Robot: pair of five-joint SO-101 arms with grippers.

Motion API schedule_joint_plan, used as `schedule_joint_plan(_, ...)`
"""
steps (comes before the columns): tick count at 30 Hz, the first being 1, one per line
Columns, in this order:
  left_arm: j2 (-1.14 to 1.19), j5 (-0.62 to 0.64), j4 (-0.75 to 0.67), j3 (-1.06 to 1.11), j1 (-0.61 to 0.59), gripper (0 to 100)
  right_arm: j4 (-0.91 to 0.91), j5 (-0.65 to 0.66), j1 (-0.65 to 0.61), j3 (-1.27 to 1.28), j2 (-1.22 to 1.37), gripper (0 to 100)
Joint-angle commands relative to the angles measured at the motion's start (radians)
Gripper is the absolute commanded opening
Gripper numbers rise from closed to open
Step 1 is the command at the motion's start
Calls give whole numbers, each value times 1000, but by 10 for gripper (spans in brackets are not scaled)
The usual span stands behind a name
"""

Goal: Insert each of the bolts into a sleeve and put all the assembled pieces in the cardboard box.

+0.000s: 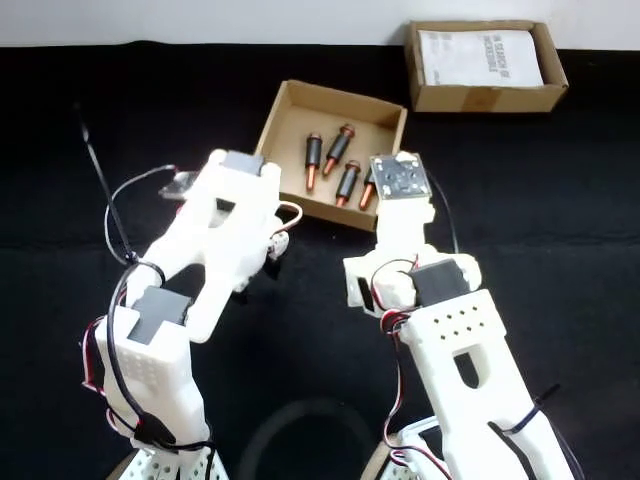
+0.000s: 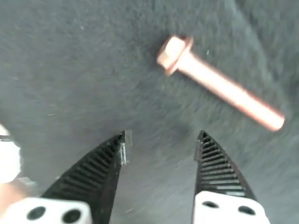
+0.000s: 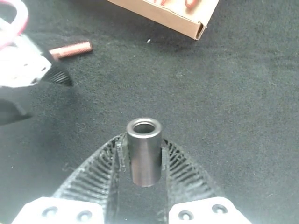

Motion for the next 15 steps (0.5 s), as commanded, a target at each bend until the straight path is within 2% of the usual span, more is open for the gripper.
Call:
schedule_joint_plan(1,-53,48,-106,35,8,234,-4,8,5,-5,4,6)
schedule_joint_plan(8,-51,54,-209,44,-47,235,-2,8,5,-5,4,6)
schedule_joint_plan(15,-51,52,-207,44,-171,235,-2,8,5,-5,4,6)
